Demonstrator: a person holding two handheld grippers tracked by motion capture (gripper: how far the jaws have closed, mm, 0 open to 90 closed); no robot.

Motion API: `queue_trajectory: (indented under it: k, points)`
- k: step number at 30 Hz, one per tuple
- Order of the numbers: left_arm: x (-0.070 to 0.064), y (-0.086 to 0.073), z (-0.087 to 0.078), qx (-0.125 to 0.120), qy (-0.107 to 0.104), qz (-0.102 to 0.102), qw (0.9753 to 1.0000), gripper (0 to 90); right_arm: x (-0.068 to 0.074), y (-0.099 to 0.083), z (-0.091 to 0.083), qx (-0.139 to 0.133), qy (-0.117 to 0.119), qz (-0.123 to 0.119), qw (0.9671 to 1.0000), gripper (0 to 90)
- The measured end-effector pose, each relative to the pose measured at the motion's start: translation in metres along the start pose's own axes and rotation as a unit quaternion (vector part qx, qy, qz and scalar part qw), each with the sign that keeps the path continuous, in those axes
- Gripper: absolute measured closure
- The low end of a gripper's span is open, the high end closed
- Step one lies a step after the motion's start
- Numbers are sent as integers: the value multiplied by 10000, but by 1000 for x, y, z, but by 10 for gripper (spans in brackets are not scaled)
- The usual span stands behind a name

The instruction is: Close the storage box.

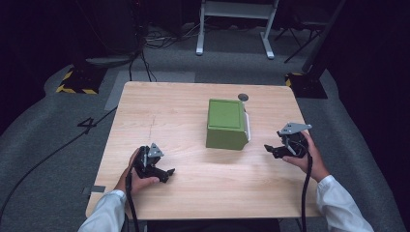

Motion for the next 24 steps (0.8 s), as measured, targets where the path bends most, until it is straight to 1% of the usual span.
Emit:
queue_trajectory:
  k: [6, 11, 12, 17, 22, 24]
  points:
    - [0, 0, 0, -1, 0, -2, 10000, 1, 6, -13, -7, 20, -5, -86, 10000, 220]
    - [0, 0, 0, -1, 0, -1, 10000, 1, 10, -25, -12, 88, -11, -114, 9999, 219]
    - [0, 0, 0, -1, 0, -1, 10000, 1, 10, -25, -12, 88, -11, -114, 9999, 219]
    - [0, 0, 0, 0, 0, -2, 10000, 1, 15, -39, -16, 145, -27, -158, 9998, 214]
    - [0, 0, 0, 0, 0, -1, 10000, 1, 17, -53, -19, 162, -22, -110, 9998, 210]
    - [0, 0, 0, -1, 0, -3, 10000, 1, 17, -59, -20, 219, -20, -89, 9997, 208]
Point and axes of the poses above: each handheld gripper's, and its own axes: z roughly forward along the jaws, y roughly out of its top, x roughly to its left, the point moved 9 cm from there along z, roughly forward along the jaws, and after that the axes turned 11 degrees about -z, right-handed, at the moved point
